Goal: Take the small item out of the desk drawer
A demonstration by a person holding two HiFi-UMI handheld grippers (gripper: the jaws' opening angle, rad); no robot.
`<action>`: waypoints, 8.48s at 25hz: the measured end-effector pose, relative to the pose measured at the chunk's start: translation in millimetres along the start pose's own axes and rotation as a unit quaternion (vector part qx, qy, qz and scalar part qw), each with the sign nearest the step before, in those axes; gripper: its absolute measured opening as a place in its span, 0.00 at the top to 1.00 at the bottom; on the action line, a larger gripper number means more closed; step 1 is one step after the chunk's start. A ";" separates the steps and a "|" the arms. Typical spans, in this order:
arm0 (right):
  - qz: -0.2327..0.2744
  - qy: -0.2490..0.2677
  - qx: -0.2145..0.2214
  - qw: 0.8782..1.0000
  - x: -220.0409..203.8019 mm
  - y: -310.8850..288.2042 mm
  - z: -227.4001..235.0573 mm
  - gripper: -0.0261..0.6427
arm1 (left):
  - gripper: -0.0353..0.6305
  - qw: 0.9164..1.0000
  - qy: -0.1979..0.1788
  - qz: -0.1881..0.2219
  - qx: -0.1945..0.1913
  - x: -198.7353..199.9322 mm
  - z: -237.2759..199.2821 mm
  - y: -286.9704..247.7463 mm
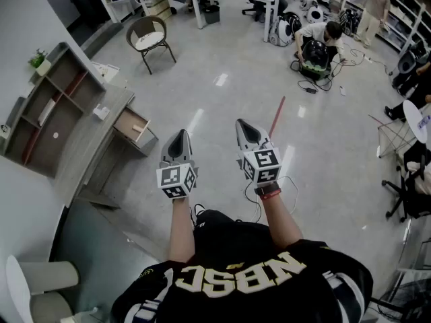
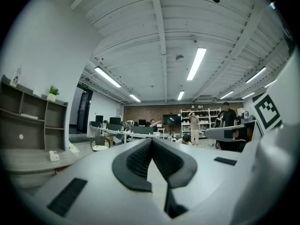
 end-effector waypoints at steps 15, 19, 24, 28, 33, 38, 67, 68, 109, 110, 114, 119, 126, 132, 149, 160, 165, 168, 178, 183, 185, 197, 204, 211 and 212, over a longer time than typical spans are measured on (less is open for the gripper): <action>0.021 -0.022 0.071 0.997 13.7 -191.4 -58.9 0.95 | 0.93 0.999 0.011 0.018 0.035 28.2 -153.8 -80.7; 0.018 -0.033 0.127 0.991 25.3 -257.7 -99.4 0.95 | 0.93 0.997 0.010 0.025 0.066 51.0 -216.7 -92.1; 0.014 -0.036 0.200 0.979 25.2 -338.5 -164.2 0.95 | 0.93 0.993 0.006 0.030 0.114 64.5 -304.4 -91.8; 0.014 -0.015 0.248 0.969 24.2 -388.3 -220.1 0.95 | 0.93 0.988 0.010 0.041 0.150 72.4 -363.5 -80.7; -0.005 0.022 0.289 0.957 15.3 -429.9 -282.9 0.95 | 0.93 0.977 0.021 0.044 0.206 70.3 -423.6 -57.9; -0.027 0.041 0.325 0.944 0.0 -458.3 -322.3 0.96 | 0.93 0.966 0.023 0.042 0.256 62.0 -462.1 -42.3; -0.231 0.116 0.441 0.860 -211.8 -596.5 -420.4 0.96 | 0.93 0.919 0.123 -0.062 0.370 -93.8 -610.1 -69.3; -0.238 0.119 0.441 0.857 -220.0 -598.4 -420.9 0.96 | 0.93 0.918 0.127 -0.067 0.370 -99.6 -611.5 -70.6; -0.430 0.152 0.418 0.786 -477.3 -685.1 -443.8 0.67 | 0.93 0.874 0.226 -0.177 0.392 -253.0 -685.6 -97.9; -0.433 0.154 0.417 0.784 -481.2 -686.4 -444.8 0.67 | 0.93 0.873 0.228 -0.178 0.393 -255.4 -687.0 -97.7; -0.442 0.154 0.416 0.780 -495.6 -692.0 -450.3 0.68 | 0.93 0.871 0.233 -0.183 0.393 -262.1 -691.9 -98.4; -0.447 0.154 0.408 0.781 -503.5 -700.2 -455.1 0.72 | 0.93 0.869 0.238 -0.182 0.395 -265.5 -695.8 -96.8; -0.448 0.162 0.410 0.778 -505.9 -701.1 -456.8 0.78 | 0.93 0.869 0.238 -0.184 0.393 -267.1 -695.3 -92.9; -0.446 0.160 0.411 0.779 -505.2 -702.3 -455.8 0.79 | 0.93 0.871 0.237 -0.186 0.387 -266.1 -693.5 -94.5; -0.426 0.156 0.392 0.800 -439.8 -683.7 -432.2 0.79 | 0.93 0.884 0.212 -0.162 0.383 -224.4 -669.5 -79.7; -0.411 0.115 0.358 0.831 -376.2 -650.7 -405.1 0.79 | 0.93 0.886 0.197 -0.145 0.393 -189.9 -646.1 -54.9; -0.396 0.099 0.349 0.843 -342.2 -635.1 -393.8 0.80 | 0.93 0.891 0.182 -0.134 0.395 -167.3 -637.9 -42.2; -0.384 0.093 0.338 0.854 -320.1 -629.7 -387.9 0.80 | 0.93 0.893 0.178 -0.121 0.395 -151.6 -634.3 -38.1; -0.361 0.070 0.327 0.871 -239.3 -606.1 -380.2 0.79 | 0.93 0.895 0.166 -0.071 0.408 -99.9 -622.4 -18.0; -0.321 0.081 0.351 0.876 -213.2 -594.1 -389.4 0.79 | 0.93 0.899 0.143 -0.065 0.408 -73.8 -614.2 -8.0; -0.298 0.090 0.356 0.881 -197.7 -590.5 -392.7 0.79 | 0.93 0.902 0.132 -0.061 0.407 -62.7 -610.4 -4.8; -0.186 0.077 0.371 0.906 -103.3 -564.5 -401.8 0.79 | 0.93 0.908 0.070 -0.014 0.413 5.1 -583.8 18.2; -0.096 0.070 0.366 0.923 -42.7 -550.3 -397.0 0.79 | 0.93 0.912 0.048 0.024 0.407 43.0 -565.6 28.0; -0.031 0.066 0.358 0.931 -5.8 -537.2 -387.6 0.79 | 0.93 0.910 0.004 0.050 0.412 71.6 -544.9 28.7; -0.025 0.066 0.357 0.931 -2.9 -535.7 -386.4 0.79 | 0.93 0.910 0.001 0.054 0.411 74.4 -542.4 28.7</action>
Point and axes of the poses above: the fingertips, and each gripper's own axes: y backward along the fingers, z to its right, x out of its top, the point moved 2 cm from there along y, backward along the fingers, and after that the axes turned 10 degrees about y, right-handed, at the moved point
